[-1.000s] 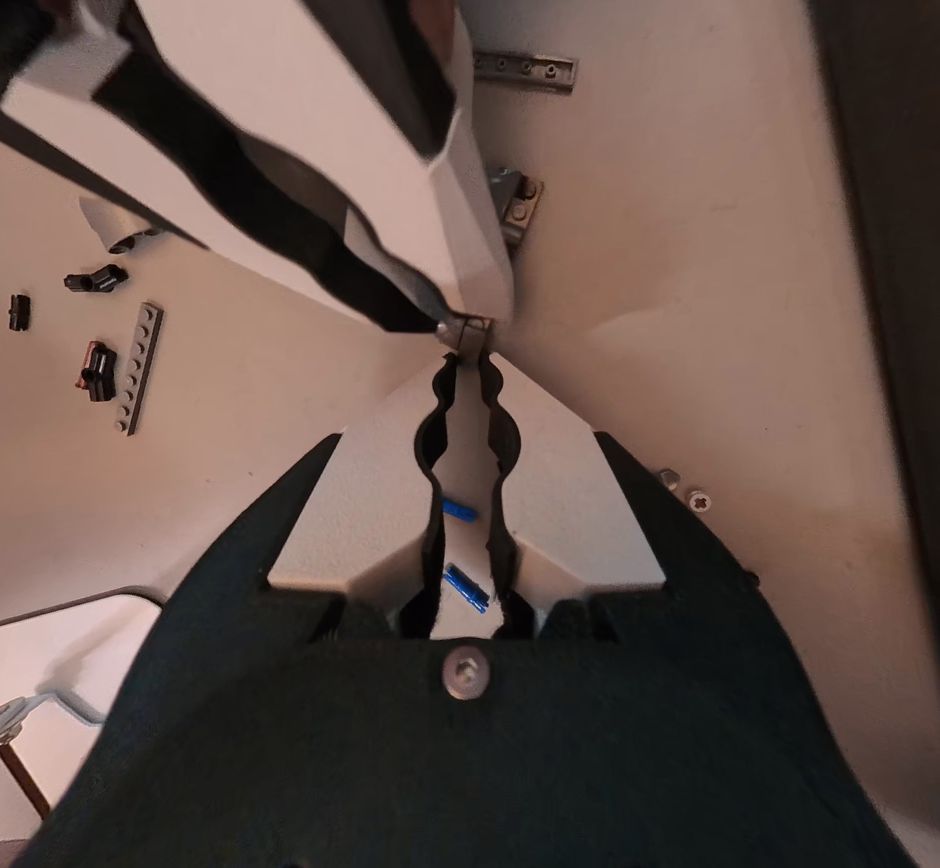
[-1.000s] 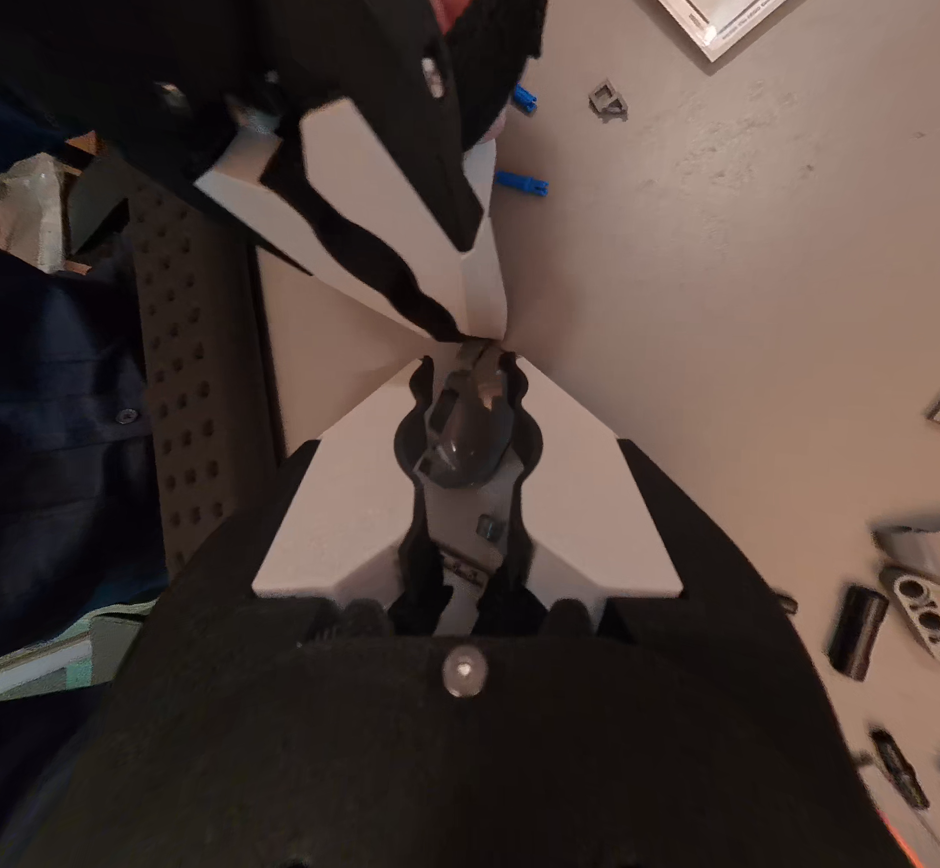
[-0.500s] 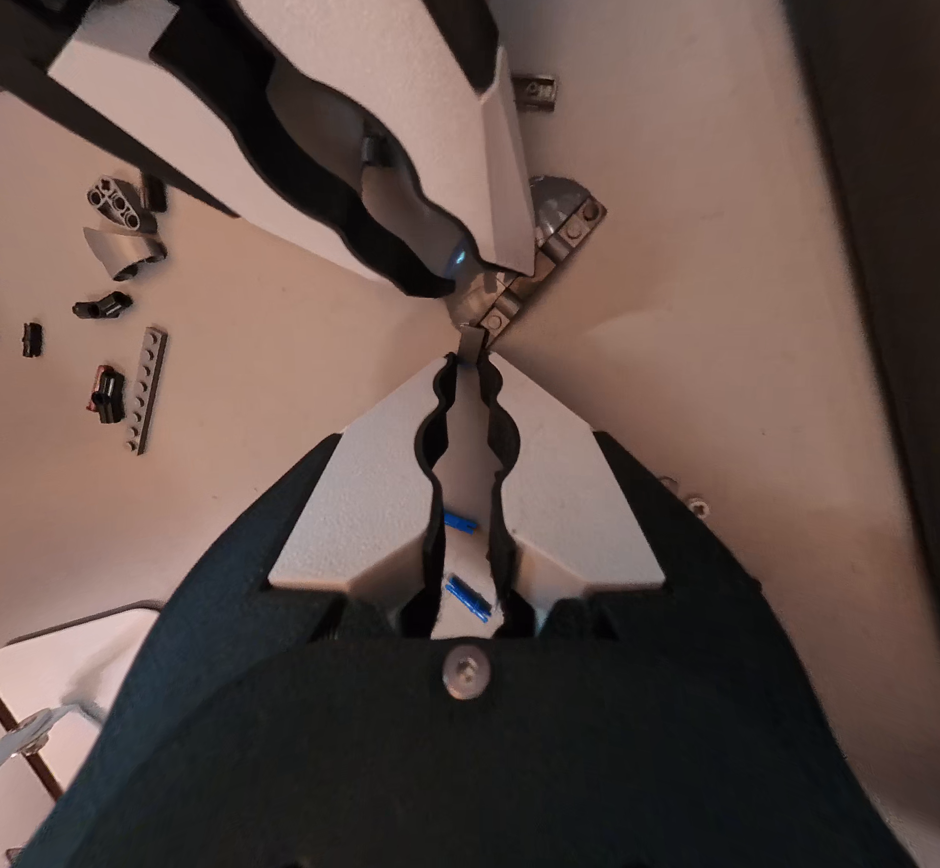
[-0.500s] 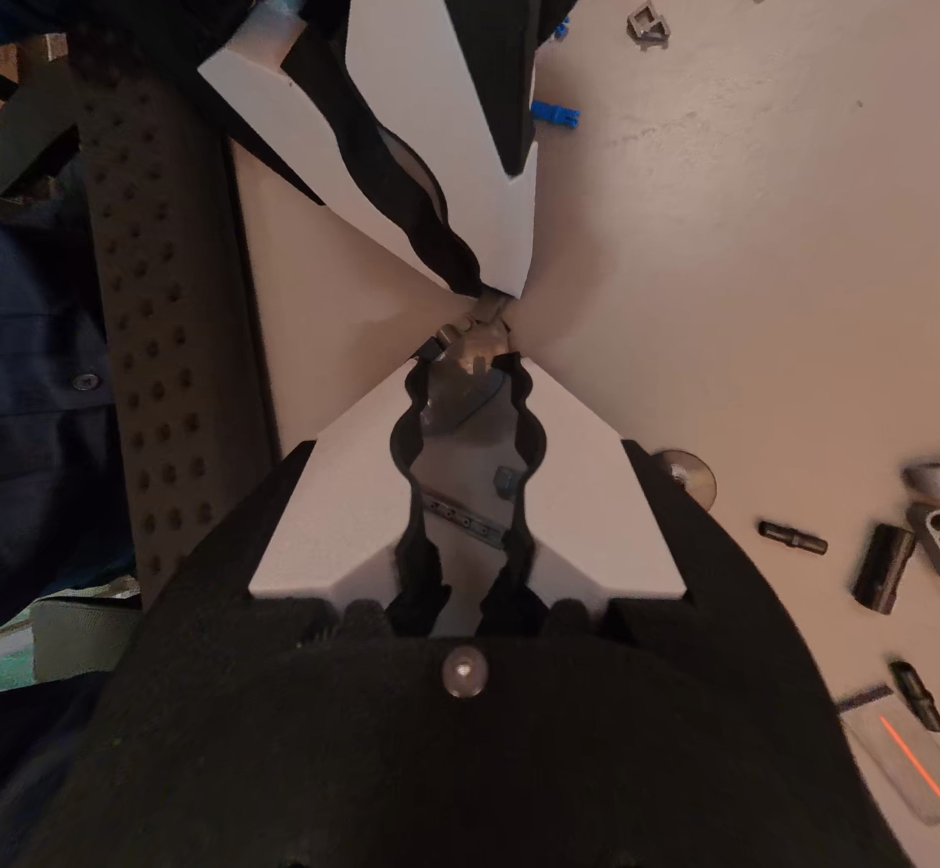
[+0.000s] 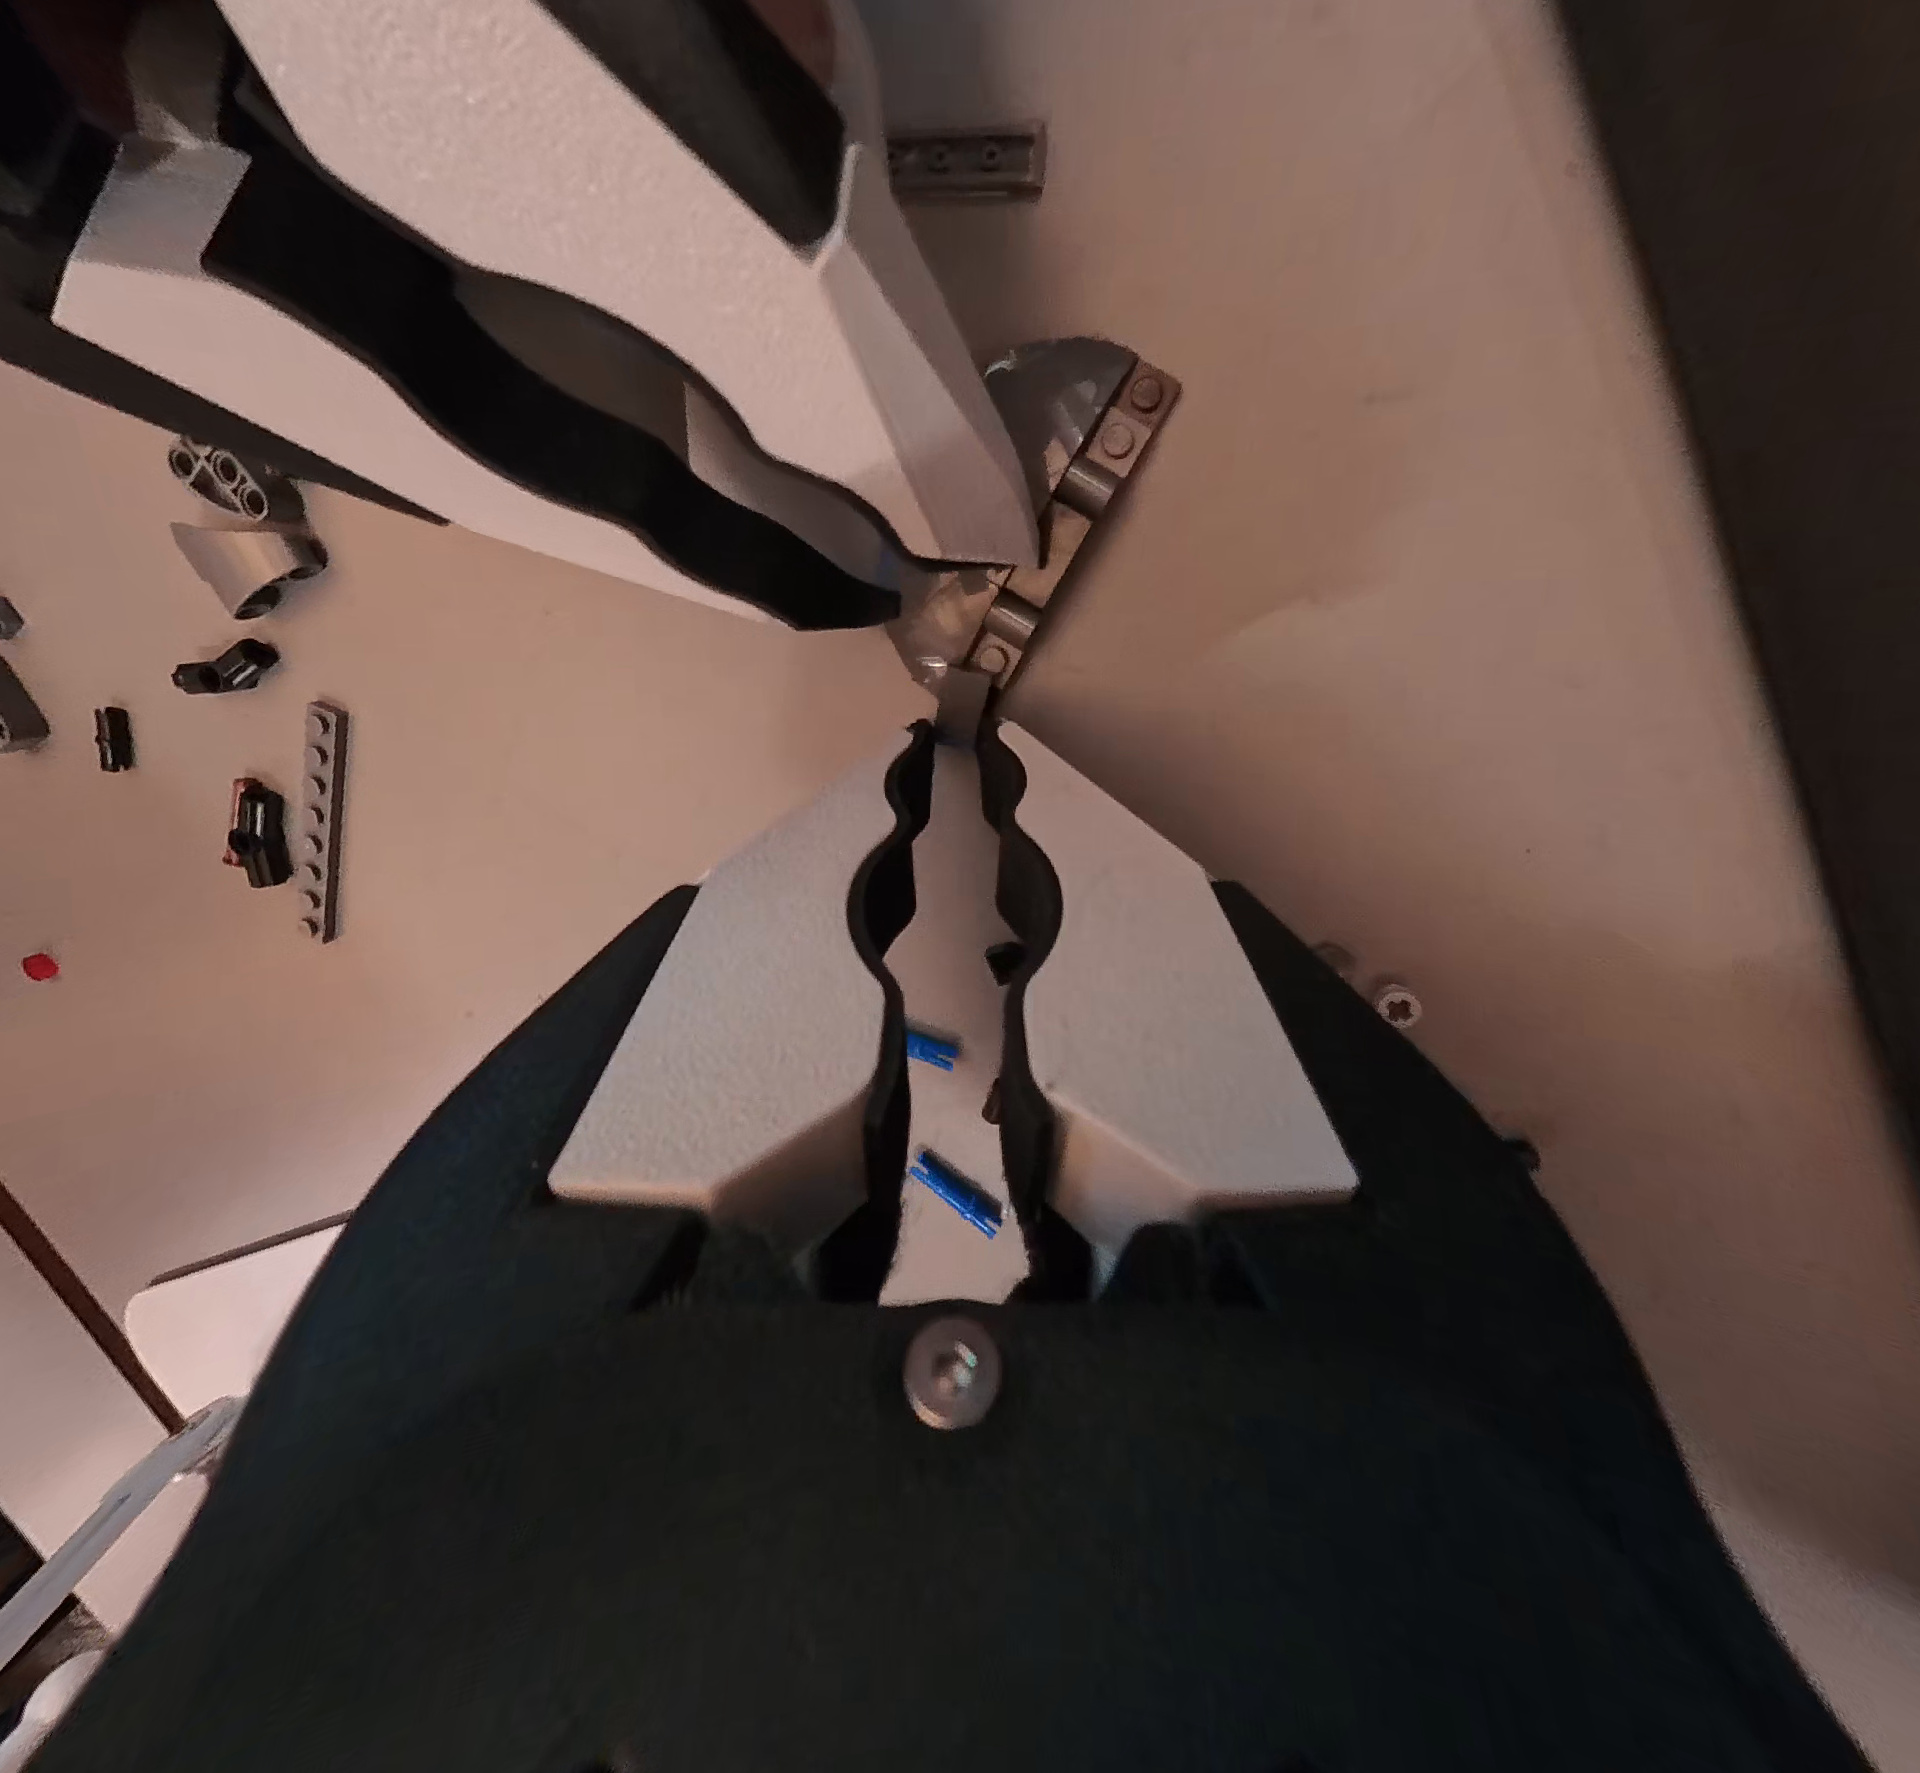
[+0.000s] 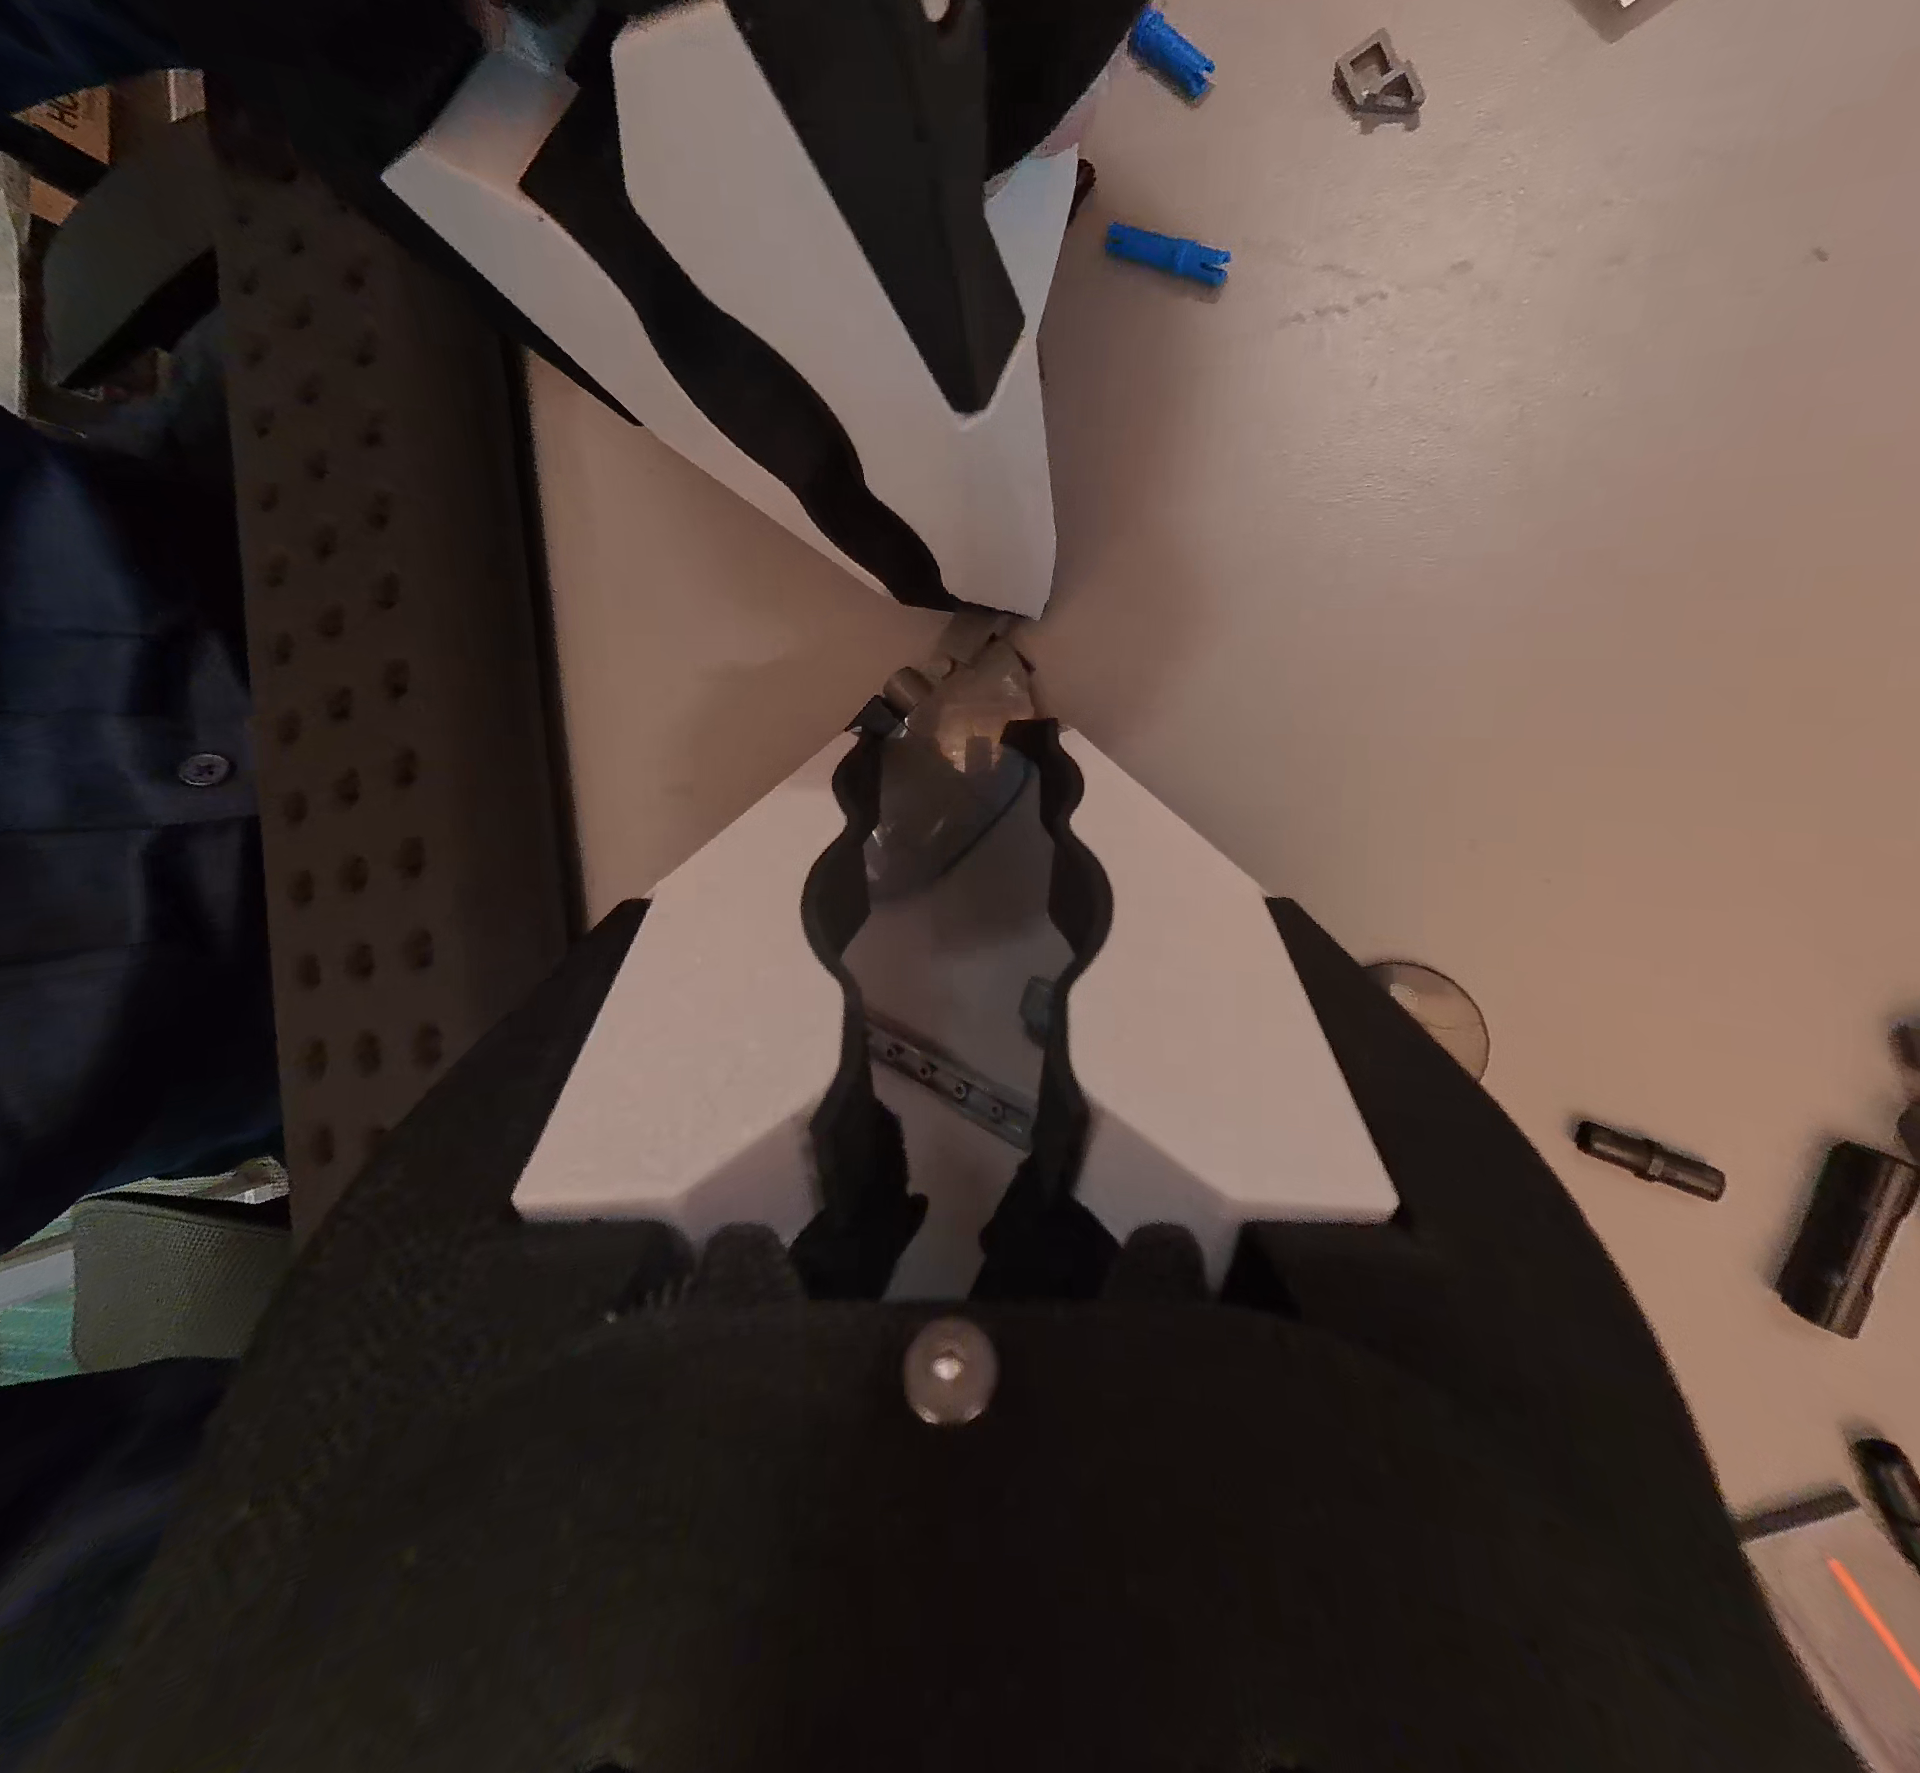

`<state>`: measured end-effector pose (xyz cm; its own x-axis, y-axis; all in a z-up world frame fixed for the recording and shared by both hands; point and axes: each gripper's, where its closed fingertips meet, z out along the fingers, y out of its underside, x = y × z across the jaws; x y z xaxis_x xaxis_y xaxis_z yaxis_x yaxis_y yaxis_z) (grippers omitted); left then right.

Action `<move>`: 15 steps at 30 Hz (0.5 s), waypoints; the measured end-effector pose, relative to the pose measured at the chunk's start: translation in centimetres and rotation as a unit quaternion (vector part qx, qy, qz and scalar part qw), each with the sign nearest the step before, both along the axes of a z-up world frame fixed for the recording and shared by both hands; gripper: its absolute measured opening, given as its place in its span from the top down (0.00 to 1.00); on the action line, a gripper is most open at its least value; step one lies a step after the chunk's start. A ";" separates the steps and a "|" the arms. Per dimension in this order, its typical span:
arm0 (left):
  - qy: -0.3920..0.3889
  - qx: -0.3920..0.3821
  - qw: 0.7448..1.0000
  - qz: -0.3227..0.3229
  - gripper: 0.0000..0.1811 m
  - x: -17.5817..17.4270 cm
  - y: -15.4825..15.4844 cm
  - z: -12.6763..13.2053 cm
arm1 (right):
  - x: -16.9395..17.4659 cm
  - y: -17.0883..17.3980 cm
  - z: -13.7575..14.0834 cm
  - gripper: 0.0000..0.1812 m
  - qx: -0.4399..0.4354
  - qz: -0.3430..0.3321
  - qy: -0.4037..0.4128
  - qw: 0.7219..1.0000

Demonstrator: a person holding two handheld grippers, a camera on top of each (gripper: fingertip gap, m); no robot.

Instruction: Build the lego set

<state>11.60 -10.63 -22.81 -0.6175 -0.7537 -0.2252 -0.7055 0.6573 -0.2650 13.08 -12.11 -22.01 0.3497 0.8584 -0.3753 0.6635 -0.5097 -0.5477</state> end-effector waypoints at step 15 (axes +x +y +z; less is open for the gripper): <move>0.014 -0.003 1.000 -0.004 0.96 -0.2 -0.6 0.0 | -0.2 -0.2 0.0 0.84 -0.001 0.010 0.007 1.000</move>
